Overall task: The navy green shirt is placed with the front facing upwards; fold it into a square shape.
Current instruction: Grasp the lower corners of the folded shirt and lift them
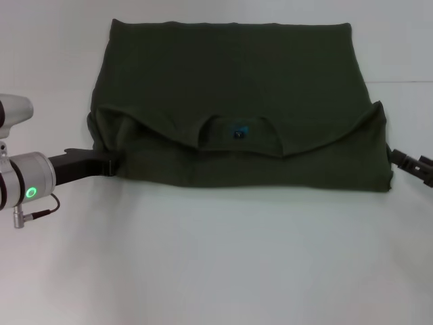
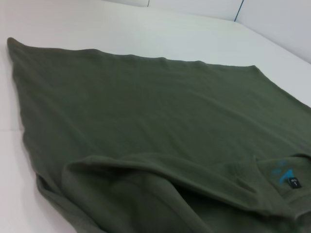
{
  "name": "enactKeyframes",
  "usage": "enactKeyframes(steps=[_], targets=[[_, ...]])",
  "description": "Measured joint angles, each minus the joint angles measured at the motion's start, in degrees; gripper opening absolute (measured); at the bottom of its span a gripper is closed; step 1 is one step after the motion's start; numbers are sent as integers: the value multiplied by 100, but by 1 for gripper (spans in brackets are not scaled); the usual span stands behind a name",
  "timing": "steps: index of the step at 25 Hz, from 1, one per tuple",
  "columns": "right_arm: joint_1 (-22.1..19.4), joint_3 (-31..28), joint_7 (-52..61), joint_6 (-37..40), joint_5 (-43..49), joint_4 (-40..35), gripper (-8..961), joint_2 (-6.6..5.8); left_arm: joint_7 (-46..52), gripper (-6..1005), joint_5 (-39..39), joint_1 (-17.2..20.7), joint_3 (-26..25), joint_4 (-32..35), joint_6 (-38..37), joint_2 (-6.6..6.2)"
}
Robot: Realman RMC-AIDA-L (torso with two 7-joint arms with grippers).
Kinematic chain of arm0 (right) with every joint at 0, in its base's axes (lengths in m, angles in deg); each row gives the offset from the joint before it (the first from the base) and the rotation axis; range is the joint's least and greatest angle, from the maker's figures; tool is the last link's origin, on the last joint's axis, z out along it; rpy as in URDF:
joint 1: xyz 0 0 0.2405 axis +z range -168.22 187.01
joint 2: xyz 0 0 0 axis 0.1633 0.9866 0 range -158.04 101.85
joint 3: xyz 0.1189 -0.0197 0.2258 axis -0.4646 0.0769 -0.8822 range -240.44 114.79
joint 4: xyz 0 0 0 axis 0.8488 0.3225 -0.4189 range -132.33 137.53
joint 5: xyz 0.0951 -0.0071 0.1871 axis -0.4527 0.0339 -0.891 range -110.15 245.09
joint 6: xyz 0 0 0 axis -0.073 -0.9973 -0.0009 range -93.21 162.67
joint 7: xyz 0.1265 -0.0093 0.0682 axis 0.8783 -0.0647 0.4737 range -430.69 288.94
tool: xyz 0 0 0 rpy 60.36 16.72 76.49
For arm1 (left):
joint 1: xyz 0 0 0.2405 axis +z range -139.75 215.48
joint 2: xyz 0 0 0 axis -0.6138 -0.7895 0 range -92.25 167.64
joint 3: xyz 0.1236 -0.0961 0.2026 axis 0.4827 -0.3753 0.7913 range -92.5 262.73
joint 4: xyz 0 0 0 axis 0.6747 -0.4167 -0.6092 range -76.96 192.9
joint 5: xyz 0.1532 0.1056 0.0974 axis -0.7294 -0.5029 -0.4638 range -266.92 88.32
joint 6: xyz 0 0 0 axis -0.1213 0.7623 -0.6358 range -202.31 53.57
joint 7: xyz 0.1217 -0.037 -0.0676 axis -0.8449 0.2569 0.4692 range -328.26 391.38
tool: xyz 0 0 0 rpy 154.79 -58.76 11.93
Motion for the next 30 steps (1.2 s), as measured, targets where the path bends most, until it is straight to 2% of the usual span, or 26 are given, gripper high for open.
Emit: enactKeyframes(steps=[9,30], targets=[[227,33,73,-511,-4,426,941,-3,67,32,48,-14,1,65,-111,-5],[495,158,68,-853,28,747,941,7,66,32,142,21,-9,77,-207,4]])
